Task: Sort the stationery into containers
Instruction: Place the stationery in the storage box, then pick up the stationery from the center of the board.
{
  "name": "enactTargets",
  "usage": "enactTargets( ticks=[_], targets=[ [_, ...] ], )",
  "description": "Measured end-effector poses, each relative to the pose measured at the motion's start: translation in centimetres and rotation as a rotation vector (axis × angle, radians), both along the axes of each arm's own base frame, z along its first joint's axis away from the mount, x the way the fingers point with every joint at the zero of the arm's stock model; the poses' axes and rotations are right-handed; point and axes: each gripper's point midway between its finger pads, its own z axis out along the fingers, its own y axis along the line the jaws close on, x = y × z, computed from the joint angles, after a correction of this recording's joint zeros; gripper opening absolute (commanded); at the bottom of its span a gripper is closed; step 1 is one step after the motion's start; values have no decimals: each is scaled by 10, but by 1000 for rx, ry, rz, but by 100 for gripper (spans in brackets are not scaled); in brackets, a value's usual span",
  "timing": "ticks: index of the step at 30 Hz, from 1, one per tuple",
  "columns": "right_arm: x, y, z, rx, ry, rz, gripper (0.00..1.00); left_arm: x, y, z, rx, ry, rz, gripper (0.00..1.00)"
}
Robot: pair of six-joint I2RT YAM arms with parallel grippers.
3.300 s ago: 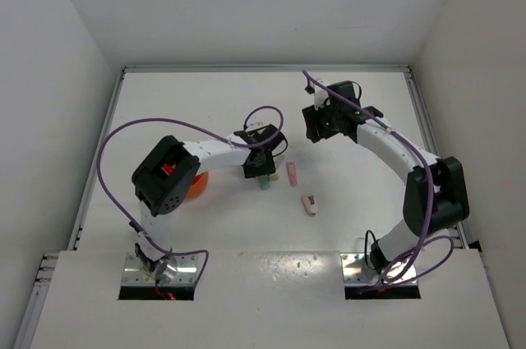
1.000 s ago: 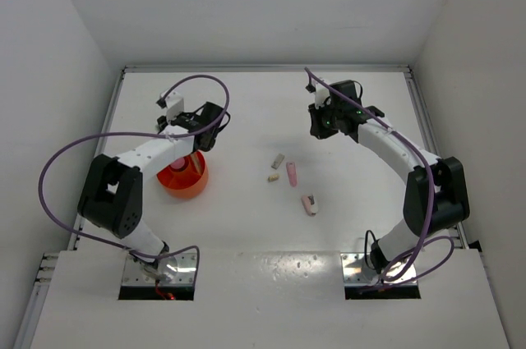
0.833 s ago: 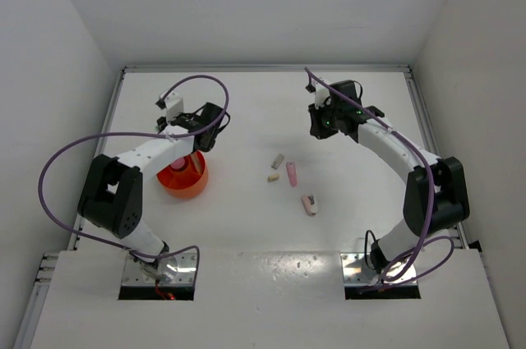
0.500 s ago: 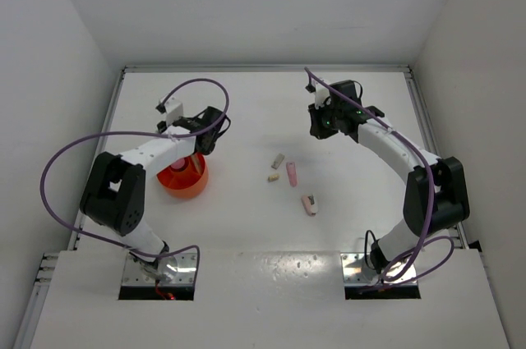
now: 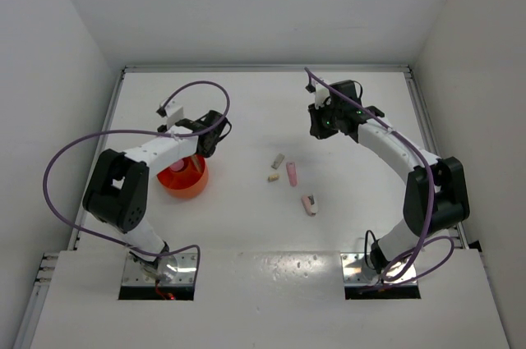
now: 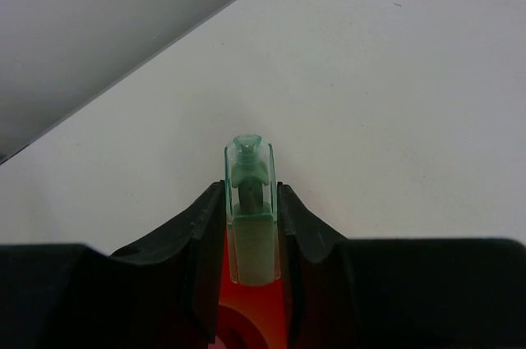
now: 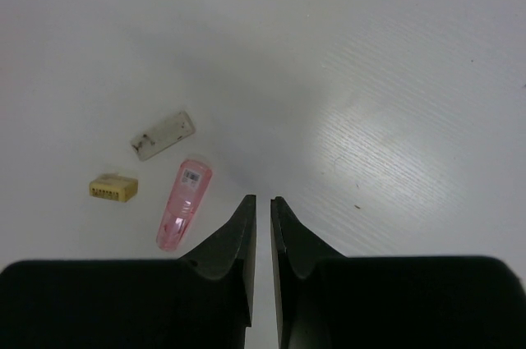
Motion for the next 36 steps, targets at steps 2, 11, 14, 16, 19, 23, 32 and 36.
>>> enactTargets(
  ticks=[2, 11, 14, 16, 19, 23, 32, 36],
  targets=[
    [0, 0, 0, 0, 0, 0, 13, -1, 0, 0, 1, 2, 2, 38],
    [0, 0, 0, 0, 0, 0, 13, -3, 1, 0, 1, 5, 6, 50],
    [0, 0, 0, 0, 0, 0, 13, -3, 1, 1, 2, 9, 5, 47],
    [0, 0, 0, 0, 0, 0, 13, -1, -1, 6, 0, 1, 2, 36],
    [0, 0, 0, 0, -1, 0, 14, 6, -9, 22, -9, -27, -14, 19],
    [0, 0, 0, 2, 2, -2, 50, 16, -36, 66, -37, -98, -98, 14],
    [5, -5, 1, -20, -17, -24, 0, 15, -174, 100, -271, -49, -705, 63],
    [5, -9, -2, -40, -16, -37, 23, 4, -244, 64, -342, 95, -1010, 31]
  ],
)
